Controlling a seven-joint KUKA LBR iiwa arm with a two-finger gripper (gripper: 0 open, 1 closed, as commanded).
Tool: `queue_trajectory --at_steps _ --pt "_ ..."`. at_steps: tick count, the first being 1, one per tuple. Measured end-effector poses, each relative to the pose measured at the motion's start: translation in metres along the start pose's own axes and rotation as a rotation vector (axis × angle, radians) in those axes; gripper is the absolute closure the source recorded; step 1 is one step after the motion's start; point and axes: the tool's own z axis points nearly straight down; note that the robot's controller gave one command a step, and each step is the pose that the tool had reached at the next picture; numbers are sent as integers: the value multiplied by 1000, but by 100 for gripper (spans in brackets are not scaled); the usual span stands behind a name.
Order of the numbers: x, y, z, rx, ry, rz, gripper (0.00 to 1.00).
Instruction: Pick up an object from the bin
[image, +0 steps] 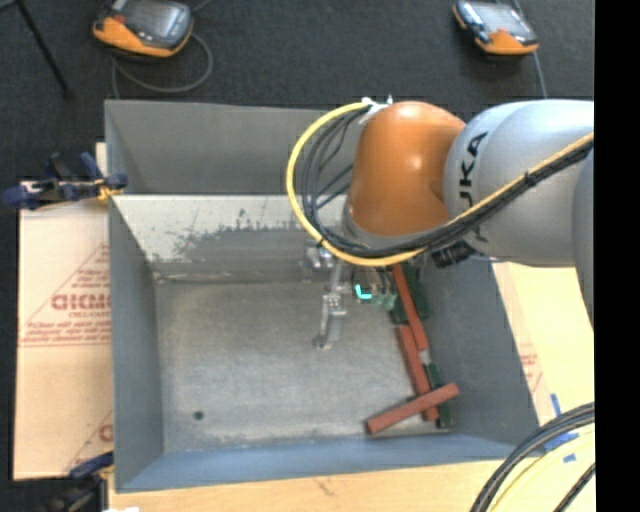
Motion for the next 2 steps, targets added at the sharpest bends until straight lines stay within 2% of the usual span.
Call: queue_trajectory --at_steps 1,2 --pt "68 -135 125 3 -1 171 0" --pt "77 -142 91 4 -8 -419 0"
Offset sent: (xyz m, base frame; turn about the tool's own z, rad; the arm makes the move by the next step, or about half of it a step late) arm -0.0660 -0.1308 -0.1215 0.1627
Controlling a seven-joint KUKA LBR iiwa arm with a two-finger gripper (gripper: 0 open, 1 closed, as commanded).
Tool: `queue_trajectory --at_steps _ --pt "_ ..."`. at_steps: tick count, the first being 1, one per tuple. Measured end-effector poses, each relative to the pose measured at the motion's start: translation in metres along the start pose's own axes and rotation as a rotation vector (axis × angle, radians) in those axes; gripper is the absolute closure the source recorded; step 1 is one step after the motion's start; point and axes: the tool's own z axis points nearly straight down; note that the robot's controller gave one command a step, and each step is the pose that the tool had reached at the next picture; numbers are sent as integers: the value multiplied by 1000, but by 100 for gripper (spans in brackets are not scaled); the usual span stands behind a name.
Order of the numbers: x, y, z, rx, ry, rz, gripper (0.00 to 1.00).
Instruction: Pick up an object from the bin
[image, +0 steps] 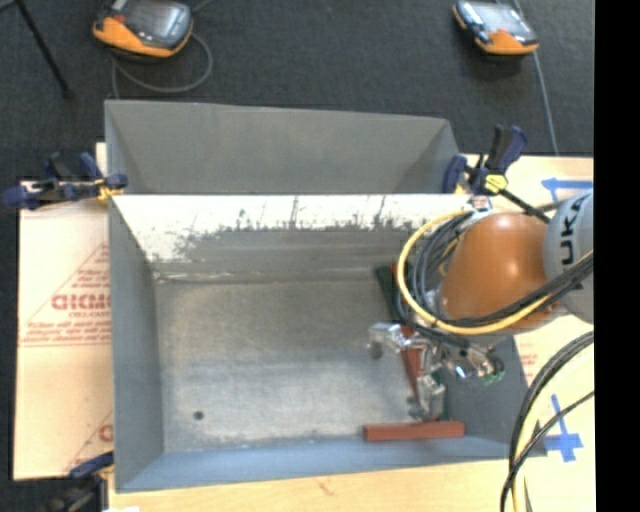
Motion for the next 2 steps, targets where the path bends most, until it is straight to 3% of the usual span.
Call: queue_trajectory --at_steps 1,2 --pt "-25 -76 -17 3 -1 -251 0" --pt "-27 -78 5 -6 -9 -517 0"
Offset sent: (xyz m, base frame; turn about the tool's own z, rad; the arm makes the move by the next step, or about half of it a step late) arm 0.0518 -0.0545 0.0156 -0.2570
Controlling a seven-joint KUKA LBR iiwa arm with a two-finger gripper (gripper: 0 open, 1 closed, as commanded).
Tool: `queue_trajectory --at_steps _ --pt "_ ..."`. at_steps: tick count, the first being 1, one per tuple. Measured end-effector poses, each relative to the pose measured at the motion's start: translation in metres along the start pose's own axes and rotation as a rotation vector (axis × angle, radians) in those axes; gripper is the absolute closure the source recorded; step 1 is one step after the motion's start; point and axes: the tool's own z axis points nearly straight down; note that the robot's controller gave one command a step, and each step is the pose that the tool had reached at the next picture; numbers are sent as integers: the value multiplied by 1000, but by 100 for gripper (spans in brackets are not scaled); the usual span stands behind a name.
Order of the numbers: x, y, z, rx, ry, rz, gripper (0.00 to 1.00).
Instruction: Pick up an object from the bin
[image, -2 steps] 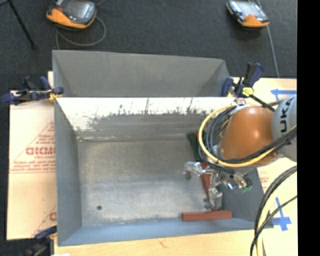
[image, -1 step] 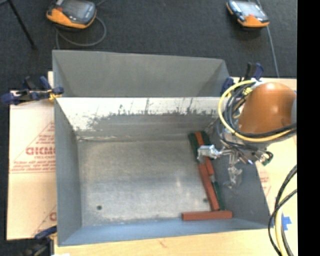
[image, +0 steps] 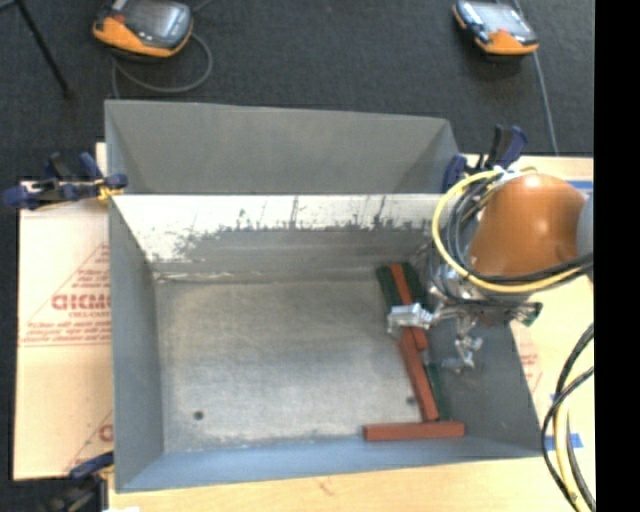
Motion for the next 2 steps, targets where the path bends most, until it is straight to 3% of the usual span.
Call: queue_trajectory --at_steps 1,2 --pt "-33 -4 24 -4 -3 -310 0" --pt "-27 -5 25 -11 9 -302 100"
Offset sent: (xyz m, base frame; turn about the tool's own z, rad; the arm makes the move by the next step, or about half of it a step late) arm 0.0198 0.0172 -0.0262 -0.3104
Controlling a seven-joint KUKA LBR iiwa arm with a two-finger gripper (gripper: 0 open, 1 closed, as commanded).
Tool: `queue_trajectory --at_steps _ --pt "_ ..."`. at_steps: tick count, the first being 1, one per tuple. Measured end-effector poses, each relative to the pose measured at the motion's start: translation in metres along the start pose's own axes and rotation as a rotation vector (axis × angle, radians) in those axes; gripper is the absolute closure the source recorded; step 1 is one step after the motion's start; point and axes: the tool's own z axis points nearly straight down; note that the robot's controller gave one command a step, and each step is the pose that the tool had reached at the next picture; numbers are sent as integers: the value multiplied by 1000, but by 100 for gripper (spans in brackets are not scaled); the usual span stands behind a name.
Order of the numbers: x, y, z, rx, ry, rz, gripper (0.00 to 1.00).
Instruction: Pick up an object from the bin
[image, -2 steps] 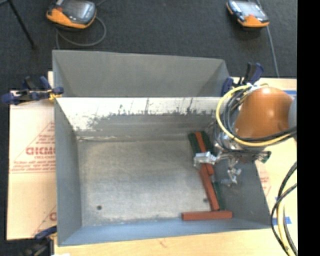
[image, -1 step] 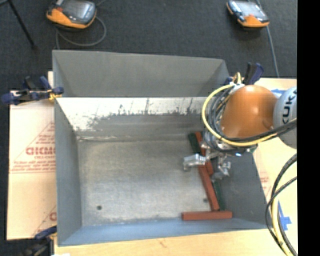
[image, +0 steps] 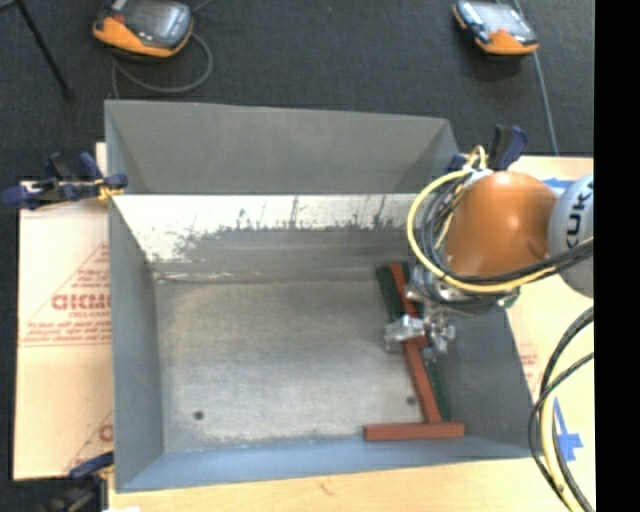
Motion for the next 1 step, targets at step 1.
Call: queue_trajectory --at_steps 1 --pt "0 -2 -104 18 2 5 100"
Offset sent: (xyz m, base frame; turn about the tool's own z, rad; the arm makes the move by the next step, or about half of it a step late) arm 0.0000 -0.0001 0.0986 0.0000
